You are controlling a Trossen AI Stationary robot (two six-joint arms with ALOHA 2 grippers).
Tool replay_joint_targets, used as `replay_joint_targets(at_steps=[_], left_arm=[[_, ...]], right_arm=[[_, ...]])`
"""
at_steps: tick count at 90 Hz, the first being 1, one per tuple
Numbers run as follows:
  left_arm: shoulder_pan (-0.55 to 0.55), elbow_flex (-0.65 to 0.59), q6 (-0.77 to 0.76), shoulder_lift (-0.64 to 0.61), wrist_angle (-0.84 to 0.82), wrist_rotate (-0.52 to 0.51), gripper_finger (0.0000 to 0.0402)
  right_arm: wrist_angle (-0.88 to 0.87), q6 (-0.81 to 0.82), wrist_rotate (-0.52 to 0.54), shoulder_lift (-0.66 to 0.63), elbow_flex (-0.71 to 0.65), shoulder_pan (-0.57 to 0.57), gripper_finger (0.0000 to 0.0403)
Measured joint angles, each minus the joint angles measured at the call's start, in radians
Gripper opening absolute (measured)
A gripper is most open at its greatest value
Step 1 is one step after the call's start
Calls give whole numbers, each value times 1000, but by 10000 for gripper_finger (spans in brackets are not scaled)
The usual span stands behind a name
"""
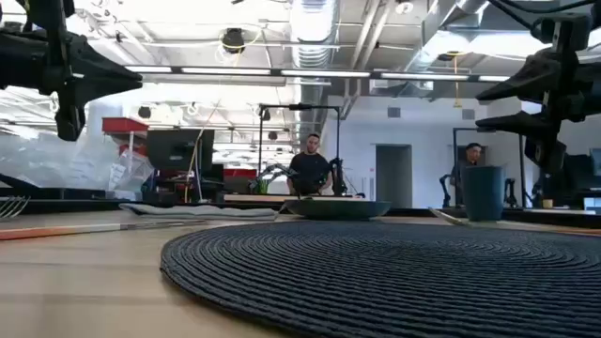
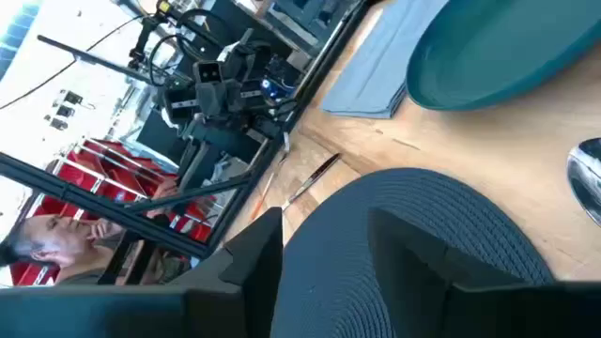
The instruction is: Set table place
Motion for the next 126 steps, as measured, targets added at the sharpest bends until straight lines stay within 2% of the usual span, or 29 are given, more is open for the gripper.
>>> replay_joint_targets(at_steps=[62,68,74,80,93,101,111,118,126], left_arm=[[1,5,-31,-1,7,0,22],[10,32,-24,0,27,51,21],[16,139,94,27,90,144,18],[21,294,248,103,111,144,12],[38,667,527,361,-82,127,2],[68,868,555,511,-278,91,0],[139,1063,517,699,-528,113,0],[213,1169,510,825,-625,187,0],[313,1261,510,957,-709,340,0]], right_arm=[[1,12,-1,0,0,0,143],[3,32,-2,0,1,0,143],[-11,33,-5,0,11,0,143],[-18,19,-5,0,26,0,143],[-3,0,-4,0,59,-5,143],[-7,0,-3,0,63,-12,143],[1,0,-3,0,75,-13,143],[2,1,-3,0,76,-18,143],[9,5,-3,0,76,-19,143]])
